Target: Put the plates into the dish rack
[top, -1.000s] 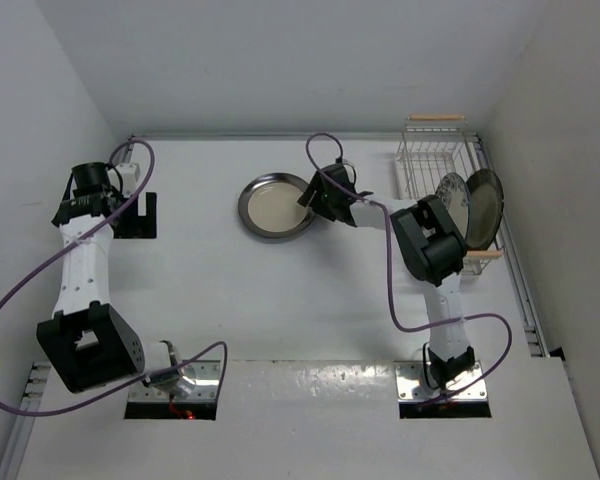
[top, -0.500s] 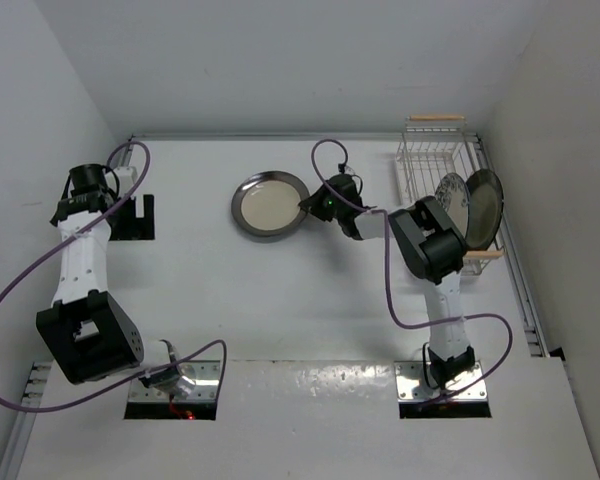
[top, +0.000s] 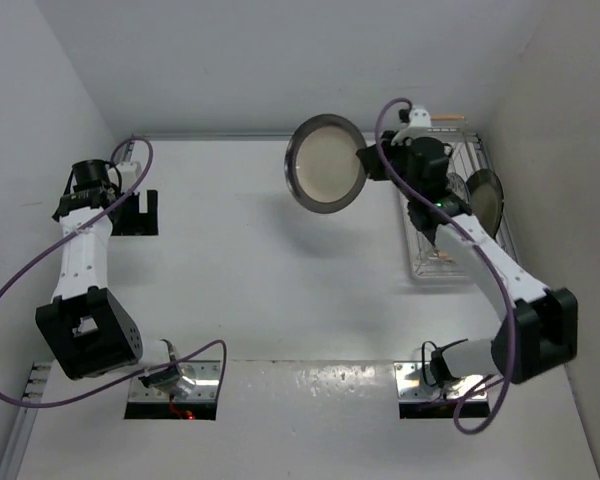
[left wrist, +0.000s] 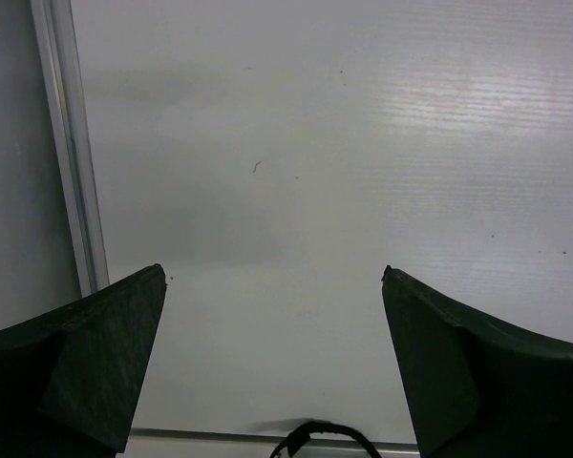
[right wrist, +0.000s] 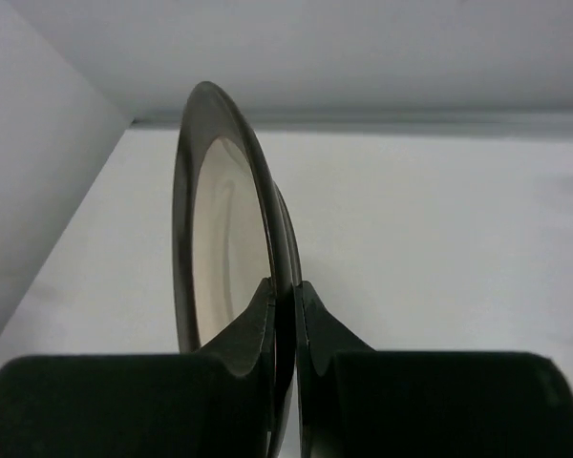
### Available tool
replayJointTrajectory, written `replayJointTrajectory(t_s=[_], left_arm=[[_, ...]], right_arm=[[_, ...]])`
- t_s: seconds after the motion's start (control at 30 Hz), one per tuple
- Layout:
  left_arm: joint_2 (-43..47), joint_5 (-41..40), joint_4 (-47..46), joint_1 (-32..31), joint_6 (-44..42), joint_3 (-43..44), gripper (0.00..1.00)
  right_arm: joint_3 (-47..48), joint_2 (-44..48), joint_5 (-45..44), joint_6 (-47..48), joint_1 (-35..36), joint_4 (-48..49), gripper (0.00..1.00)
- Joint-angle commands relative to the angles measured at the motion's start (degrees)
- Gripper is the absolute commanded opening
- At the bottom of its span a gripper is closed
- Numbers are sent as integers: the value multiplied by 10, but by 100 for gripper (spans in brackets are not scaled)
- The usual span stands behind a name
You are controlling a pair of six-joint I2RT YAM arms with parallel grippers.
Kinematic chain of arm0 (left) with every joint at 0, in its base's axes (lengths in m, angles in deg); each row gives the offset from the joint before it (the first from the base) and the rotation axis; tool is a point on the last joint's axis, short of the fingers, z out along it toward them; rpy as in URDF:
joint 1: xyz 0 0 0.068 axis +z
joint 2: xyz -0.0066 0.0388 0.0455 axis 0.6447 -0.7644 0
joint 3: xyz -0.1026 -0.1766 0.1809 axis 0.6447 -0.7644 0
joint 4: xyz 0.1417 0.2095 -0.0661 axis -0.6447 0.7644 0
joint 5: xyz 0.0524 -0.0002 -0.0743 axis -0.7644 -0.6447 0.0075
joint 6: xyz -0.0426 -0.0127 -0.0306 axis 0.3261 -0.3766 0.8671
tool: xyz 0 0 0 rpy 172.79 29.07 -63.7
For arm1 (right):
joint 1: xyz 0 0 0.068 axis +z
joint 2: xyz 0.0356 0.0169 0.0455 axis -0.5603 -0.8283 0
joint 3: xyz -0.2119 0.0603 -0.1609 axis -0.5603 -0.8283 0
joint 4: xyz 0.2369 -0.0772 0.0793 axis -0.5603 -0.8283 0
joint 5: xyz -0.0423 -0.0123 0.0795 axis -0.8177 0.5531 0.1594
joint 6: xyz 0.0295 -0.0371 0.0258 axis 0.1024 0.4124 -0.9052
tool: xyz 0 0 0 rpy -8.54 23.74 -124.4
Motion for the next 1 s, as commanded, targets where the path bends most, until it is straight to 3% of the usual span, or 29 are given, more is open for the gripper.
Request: replayJointTrajectory(t_s=[0.0, 0.17, 0.27, 0.4, 0.8, 0.97], left_arm=[[-6, 23, -16, -15, 4, 32, 100], [-18, 28, -21, -31, 4, 32, 100], [-24, 34, -21, -43, 4, 32, 100], [-35, 45, -21, -49, 4, 37, 100], [-30, 45, -21, -59, 4, 37, 100], [-25, 45, -21, -59, 4, 32, 100]], right_arm=[[26, 87, -26, 79, -20, 25, 0], [59, 195, -142, 205, -65, -54, 0], [105, 209, -202, 288, -83, -140, 0], [121, 220, -268, 392, -92, -162, 0], [4, 230, -346, 467, -101, -89, 0], [-54, 240, -314, 457, -102, -87, 0]])
